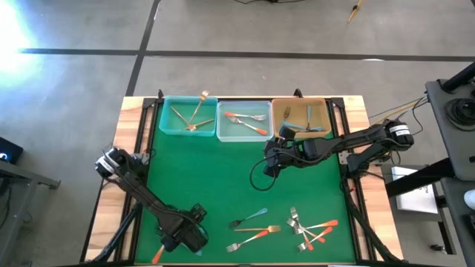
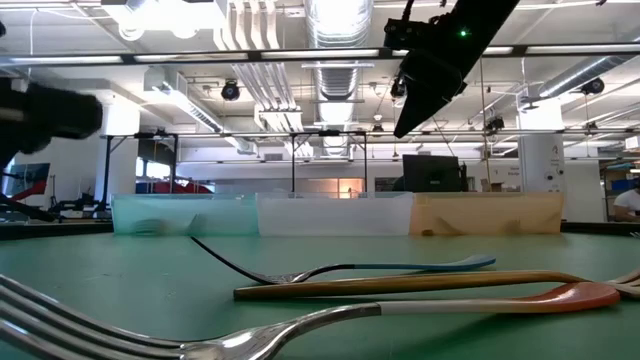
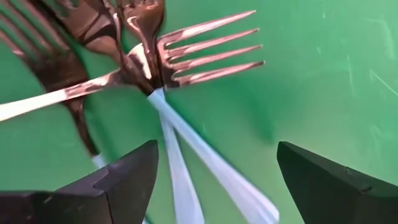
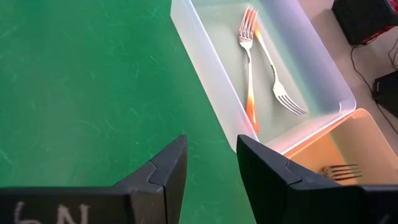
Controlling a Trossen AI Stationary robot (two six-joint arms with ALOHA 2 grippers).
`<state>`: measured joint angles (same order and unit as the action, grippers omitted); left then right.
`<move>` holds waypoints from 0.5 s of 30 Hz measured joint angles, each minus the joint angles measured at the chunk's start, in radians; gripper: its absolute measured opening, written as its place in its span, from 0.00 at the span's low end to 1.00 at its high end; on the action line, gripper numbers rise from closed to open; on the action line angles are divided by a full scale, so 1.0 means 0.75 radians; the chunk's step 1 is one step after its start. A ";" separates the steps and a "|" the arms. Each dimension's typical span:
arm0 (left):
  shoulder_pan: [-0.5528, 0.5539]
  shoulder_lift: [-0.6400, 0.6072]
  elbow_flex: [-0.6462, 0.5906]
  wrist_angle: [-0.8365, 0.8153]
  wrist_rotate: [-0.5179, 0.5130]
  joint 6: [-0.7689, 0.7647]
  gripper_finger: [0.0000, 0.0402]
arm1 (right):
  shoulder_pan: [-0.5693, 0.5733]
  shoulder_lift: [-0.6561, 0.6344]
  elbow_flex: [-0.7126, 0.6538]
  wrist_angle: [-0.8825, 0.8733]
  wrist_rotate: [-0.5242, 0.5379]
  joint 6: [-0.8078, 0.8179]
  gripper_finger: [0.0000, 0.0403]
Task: Sort silverware by color (type)
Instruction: Put the blue fork into the orange bin
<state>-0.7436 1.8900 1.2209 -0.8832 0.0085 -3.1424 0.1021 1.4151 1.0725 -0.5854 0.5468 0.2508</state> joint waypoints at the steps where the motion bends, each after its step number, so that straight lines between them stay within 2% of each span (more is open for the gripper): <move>1: 0.000 0.014 0.000 0.000 -0.001 0.000 0.77 | 0.000 0.000 0.000 0.000 0.000 0.000 0.33; 9: 0.000 0.058 0.032 -0.025 0.007 0.002 0.77 | 0.000 0.000 0.000 0.000 0.000 0.000 0.33; 15: 0.000 0.060 0.107 -0.136 -0.004 0.001 0.77 | 0.000 0.000 0.000 -0.001 0.000 0.000 0.33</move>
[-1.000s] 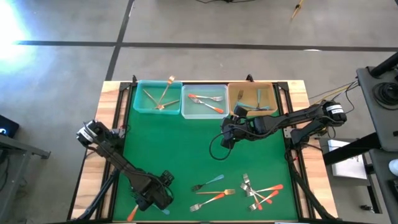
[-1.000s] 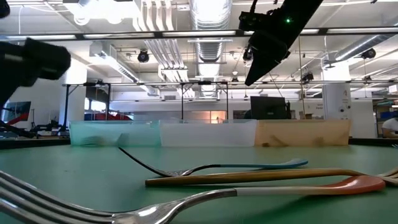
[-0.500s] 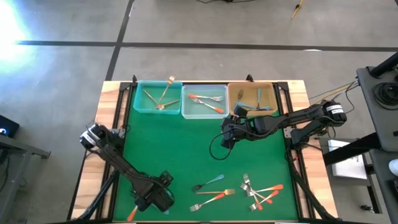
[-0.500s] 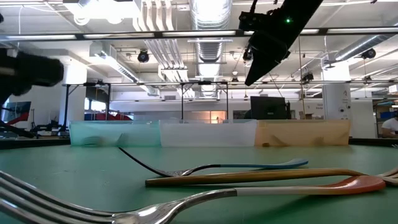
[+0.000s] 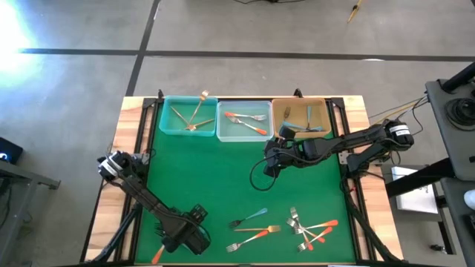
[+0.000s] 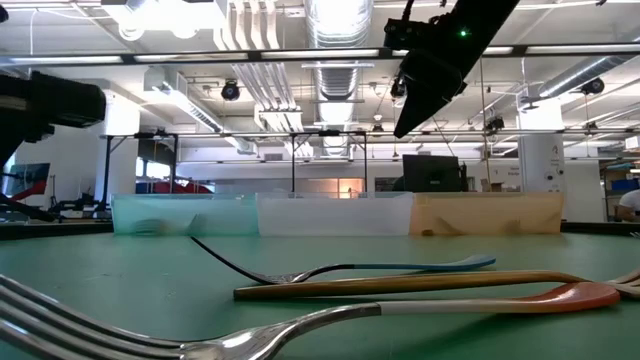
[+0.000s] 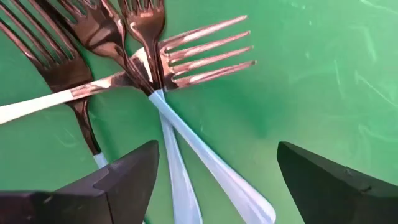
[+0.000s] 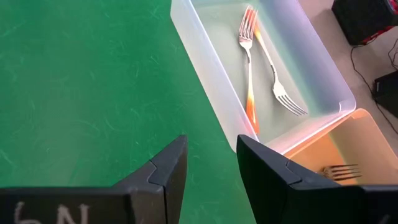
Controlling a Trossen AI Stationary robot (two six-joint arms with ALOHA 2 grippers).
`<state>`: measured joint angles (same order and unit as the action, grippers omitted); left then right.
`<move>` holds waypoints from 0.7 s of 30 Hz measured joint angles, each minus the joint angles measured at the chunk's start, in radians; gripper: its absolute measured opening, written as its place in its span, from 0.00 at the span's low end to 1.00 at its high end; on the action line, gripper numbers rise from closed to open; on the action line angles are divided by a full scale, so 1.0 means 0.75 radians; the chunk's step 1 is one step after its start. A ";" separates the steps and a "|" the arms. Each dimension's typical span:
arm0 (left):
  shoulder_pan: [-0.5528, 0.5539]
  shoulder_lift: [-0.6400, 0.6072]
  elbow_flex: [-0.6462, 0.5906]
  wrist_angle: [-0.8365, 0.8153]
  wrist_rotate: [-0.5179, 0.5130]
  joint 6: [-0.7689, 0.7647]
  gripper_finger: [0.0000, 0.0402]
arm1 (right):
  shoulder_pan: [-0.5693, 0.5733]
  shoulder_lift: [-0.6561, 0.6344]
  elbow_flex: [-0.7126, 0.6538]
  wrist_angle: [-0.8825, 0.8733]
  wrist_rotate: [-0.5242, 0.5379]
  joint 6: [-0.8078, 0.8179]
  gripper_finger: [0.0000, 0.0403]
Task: Sort silverware by color (type)
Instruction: Put the blue fork into the orange bin
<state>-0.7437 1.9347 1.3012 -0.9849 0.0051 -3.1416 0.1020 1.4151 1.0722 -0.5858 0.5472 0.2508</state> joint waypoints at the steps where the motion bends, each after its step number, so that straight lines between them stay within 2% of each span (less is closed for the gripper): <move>1: 0.000 0.000 0.000 -0.002 0.000 0.000 0.77 | 0.000 0.000 0.000 0.001 0.000 0.000 0.33; 21: 0.000 0.029 -0.006 -0.001 -0.055 -0.001 0.77 | 0.000 0.000 0.000 0.000 0.000 0.000 0.33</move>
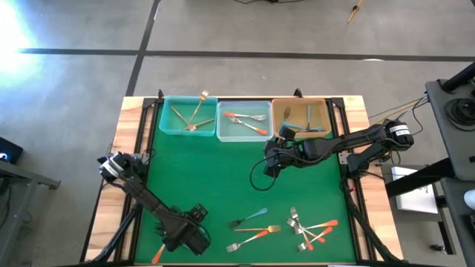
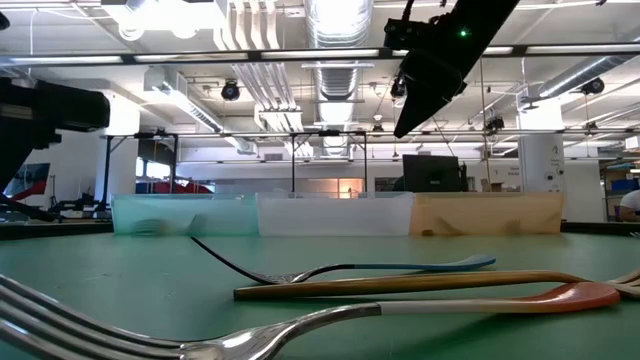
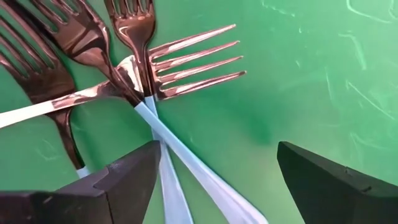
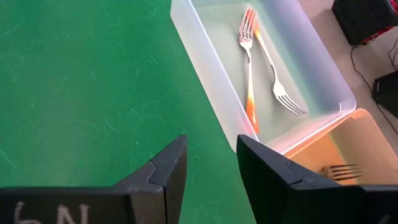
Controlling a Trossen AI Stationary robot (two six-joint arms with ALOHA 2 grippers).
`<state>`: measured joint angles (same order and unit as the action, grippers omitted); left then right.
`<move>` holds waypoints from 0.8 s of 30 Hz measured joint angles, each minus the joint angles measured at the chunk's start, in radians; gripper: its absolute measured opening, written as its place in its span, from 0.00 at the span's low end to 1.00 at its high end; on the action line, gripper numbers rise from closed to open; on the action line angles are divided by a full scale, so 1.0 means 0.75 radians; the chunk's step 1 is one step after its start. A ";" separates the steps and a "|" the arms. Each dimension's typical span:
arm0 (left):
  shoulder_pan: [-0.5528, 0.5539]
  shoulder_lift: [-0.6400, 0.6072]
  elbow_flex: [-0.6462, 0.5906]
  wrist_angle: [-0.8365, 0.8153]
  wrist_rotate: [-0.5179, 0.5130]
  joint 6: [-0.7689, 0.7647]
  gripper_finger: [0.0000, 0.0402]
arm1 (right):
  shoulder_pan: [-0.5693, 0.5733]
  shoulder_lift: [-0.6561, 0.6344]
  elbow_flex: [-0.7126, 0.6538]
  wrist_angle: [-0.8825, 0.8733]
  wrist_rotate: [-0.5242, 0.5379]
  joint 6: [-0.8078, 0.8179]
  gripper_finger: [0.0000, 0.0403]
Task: Sort silverware by color (type)
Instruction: Put the blue fork into the orange bin
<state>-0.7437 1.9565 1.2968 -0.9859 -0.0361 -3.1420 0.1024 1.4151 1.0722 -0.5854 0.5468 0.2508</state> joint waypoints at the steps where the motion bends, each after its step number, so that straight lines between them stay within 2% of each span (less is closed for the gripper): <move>1: -0.001 0.004 0.001 0.001 -0.006 0.000 0.77 | 0.000 0.000 0.000 0.000 0.000 0.000 0.33; 24: 0.008 0.013 0.025 -0.052 -0.085 0.000 0.77 | 0.000 0.000 0.000 0.000 0.000 0.000 0.33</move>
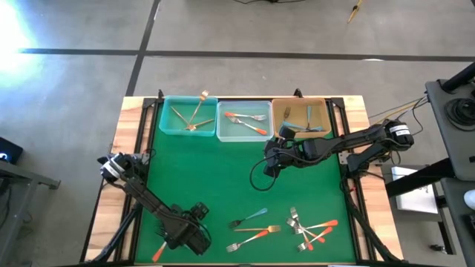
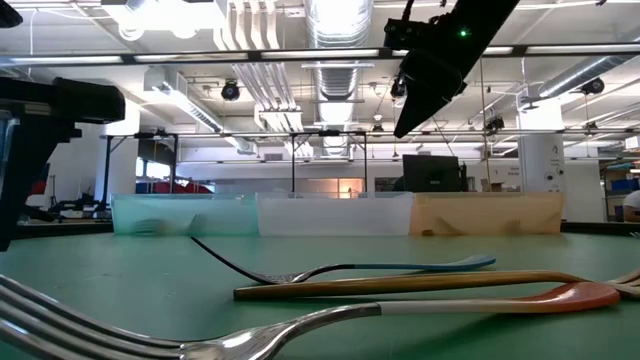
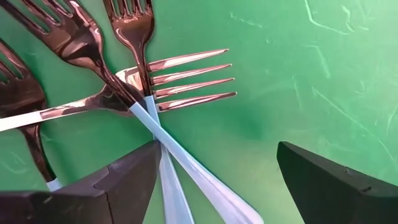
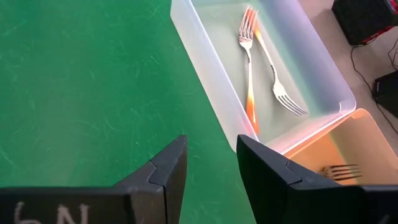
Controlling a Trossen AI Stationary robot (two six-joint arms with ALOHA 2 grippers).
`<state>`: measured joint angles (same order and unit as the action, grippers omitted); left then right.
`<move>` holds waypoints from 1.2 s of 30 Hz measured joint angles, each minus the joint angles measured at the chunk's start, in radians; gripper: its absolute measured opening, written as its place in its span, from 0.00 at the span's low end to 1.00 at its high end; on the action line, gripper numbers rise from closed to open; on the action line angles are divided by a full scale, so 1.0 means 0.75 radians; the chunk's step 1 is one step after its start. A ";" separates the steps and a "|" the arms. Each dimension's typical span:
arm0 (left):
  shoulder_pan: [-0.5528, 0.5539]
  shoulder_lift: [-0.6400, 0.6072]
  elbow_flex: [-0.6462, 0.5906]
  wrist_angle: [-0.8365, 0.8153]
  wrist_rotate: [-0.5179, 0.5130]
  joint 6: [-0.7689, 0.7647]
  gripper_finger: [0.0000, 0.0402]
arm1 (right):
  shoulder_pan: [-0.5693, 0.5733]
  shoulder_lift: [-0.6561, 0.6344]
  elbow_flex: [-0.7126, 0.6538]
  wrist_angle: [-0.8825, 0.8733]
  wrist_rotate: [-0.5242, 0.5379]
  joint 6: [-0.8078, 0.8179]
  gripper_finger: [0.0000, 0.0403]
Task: Sort silverware by color (type)
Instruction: Put the blue fork into the orange bin
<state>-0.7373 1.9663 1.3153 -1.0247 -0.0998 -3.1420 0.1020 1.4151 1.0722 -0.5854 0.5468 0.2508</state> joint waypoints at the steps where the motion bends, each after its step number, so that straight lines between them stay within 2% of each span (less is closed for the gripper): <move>1: 0.000 0.000 0.000 -0.001 0.000 0.000 0.77 | 0.001 0.000 0.000 0.000 0.000 0.000 0.33; 16: -0.042 0.088 0.000 0.020 0.055 0.002 0.77 | 0.000 0.000 0.000 0.001 0.000 0.000 0.33; 19: -0.049 0.089 0.000 0.024 0.055 0.002 0.74 | 0.000 0.000 0.000 0.001 0.000 0.000 0.33; 22: -0.062 0.090 0.017 0.018 0.055 0.002 0.64 | 0.000 0.000 0.000 0.002 0.000 0.000 0.33; 31: -0.073 0.094 0.068 -0.021 0.076 -0.001 0.20 | 0.000 0.000 0.000 0.005 0.000 0.000 0.33; 36: -0.074 0.094 0.069 -0.020 0.075 -0.001 0.03 | 0.000 0.000 0.000 0.010 0.000 0.000 0.33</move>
<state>-0.7930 2.0365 1.3670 -1.0393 -0.0436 -3.1428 0.1023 1.4151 1.0723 -0.5781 0.5468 0.2507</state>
